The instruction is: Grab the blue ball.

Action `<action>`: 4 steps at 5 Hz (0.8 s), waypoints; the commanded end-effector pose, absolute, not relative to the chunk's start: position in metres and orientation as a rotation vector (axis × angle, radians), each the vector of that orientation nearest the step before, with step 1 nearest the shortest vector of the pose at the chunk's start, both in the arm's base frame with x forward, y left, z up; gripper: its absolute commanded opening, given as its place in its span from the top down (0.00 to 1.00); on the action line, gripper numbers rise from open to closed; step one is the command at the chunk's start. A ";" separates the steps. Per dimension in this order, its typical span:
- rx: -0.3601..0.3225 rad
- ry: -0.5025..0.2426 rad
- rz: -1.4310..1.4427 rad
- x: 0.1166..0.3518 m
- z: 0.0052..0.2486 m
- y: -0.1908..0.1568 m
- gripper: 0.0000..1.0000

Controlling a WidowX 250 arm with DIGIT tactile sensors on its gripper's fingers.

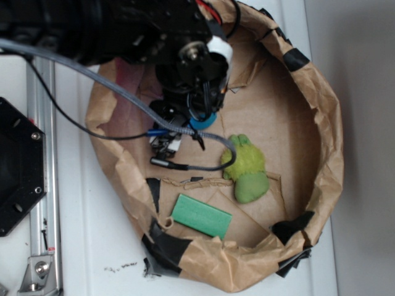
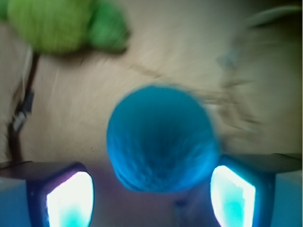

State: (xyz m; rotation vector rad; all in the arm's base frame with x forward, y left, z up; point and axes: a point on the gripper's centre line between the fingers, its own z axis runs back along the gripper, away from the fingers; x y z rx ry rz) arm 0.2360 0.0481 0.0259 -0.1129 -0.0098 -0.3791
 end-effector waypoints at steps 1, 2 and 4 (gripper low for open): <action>-0.056 -0.151 -0.428 0.257 0.036 0.044 1.00; -0.016 -0.158 -0.444 0.267 0.073 0.034 1.00; -0.042 -0.191 -0.486 0.271 0.161 -0.011 1.00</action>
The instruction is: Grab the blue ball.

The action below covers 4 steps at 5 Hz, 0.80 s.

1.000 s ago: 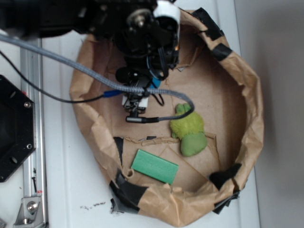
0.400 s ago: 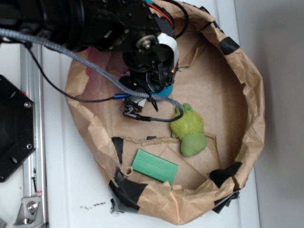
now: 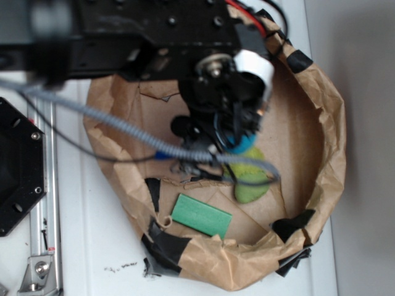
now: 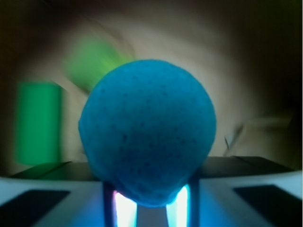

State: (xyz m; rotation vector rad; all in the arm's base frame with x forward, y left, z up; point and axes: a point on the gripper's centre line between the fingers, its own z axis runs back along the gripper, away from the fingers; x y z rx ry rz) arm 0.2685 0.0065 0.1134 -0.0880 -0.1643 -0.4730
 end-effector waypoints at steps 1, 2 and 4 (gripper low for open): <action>-0.082 -0.175 -0.336 0.265 0.171 -0.014 1.00; -0.085 -0.150 -0.292 0.263 0.173 -0.011 1.00; -0.064 -0.206 -0.116 0.254 0.162 0.004 1.00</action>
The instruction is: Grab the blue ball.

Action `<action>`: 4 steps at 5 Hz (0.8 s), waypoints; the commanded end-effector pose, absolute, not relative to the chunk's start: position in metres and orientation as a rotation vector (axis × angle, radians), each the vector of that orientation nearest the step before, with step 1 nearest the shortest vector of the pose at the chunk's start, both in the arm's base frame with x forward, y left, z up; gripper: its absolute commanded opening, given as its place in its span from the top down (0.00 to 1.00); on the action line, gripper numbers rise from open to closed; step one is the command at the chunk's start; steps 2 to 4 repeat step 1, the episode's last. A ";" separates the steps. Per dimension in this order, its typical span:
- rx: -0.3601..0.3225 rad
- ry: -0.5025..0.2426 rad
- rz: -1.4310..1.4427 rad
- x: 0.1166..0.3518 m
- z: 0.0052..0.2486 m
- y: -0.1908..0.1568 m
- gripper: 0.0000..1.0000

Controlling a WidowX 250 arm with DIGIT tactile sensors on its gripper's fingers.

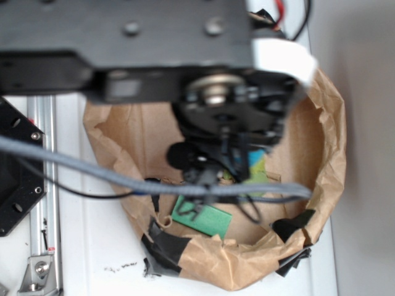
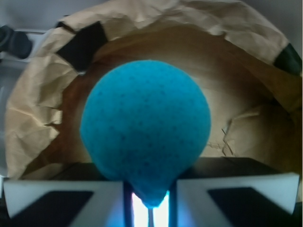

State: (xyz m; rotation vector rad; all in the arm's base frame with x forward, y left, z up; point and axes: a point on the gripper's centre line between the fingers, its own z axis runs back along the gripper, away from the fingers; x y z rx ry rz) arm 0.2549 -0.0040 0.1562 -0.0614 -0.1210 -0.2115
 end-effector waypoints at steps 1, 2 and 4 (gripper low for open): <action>-0.047 -0.214 -0.106 0.253 0.163 0.005 1.00; -0.047 -0.214 -0.106 0.253 0.163 0.005 1.00; -0.047 -0.214 -0.106 0.253 0.163 0.005 1.00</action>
